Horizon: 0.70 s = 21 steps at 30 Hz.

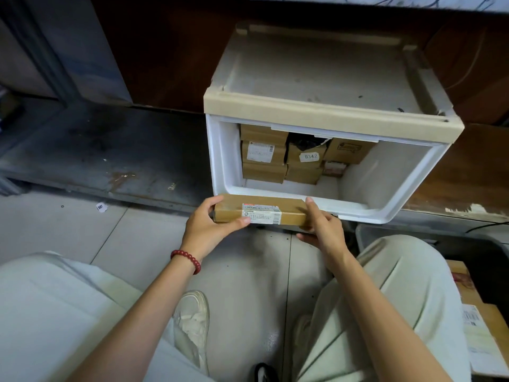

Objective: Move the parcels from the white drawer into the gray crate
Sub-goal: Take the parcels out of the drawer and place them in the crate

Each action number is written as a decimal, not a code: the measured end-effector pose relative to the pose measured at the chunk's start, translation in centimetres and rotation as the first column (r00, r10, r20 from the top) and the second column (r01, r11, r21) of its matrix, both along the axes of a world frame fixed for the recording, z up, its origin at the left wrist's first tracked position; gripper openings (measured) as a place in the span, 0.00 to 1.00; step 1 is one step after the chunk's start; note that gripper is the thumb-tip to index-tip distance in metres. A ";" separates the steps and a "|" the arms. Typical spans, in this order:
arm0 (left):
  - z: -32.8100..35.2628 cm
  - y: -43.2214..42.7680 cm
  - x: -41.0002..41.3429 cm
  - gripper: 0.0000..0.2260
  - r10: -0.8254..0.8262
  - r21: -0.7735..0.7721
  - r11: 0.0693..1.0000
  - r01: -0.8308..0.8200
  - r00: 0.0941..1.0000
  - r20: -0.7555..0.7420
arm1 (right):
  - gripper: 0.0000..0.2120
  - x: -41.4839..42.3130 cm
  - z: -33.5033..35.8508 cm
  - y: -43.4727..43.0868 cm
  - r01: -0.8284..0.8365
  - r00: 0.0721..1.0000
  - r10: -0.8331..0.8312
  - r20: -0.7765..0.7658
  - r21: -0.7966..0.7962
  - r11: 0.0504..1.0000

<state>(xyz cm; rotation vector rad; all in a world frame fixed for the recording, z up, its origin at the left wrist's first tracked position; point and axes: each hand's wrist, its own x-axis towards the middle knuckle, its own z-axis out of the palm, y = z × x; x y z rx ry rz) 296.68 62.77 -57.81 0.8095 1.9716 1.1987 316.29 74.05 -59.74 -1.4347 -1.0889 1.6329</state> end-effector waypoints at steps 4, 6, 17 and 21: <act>-0.3 0.0 -0.2 0.31 -0.032 0.013 0.999 0.032 0.999 -0.041 | 0.17 -0.2 0.1 0.0 -0.027 0.997 0.028 0.066 -0.013 1.000; -0.4 0.0 -0.5 0.29 -0.001 0.019 1.000 0.002 1.000 -0.026 | 0.17 -0.2 0.1 -0.1 -0.038 0.996 0.040 0.082 -0.018 0.999; 0.9 -0.3 -0.4 0.19 0.038 -0.081 0.995 -0.051 0.988 -0.151 | 0.30 -0.1 0.4 -0.6 -0.102 0.960 0.086 0.265 0.047 0.994; 0.7 -0.4 -0.7 0.23 0.023 -0.042 0.999 -0.028 0.993 -0.112 | 0.27 -0.2 0.3 -0.6 -0.137 0.959 0.126 0.256 0.026 0.990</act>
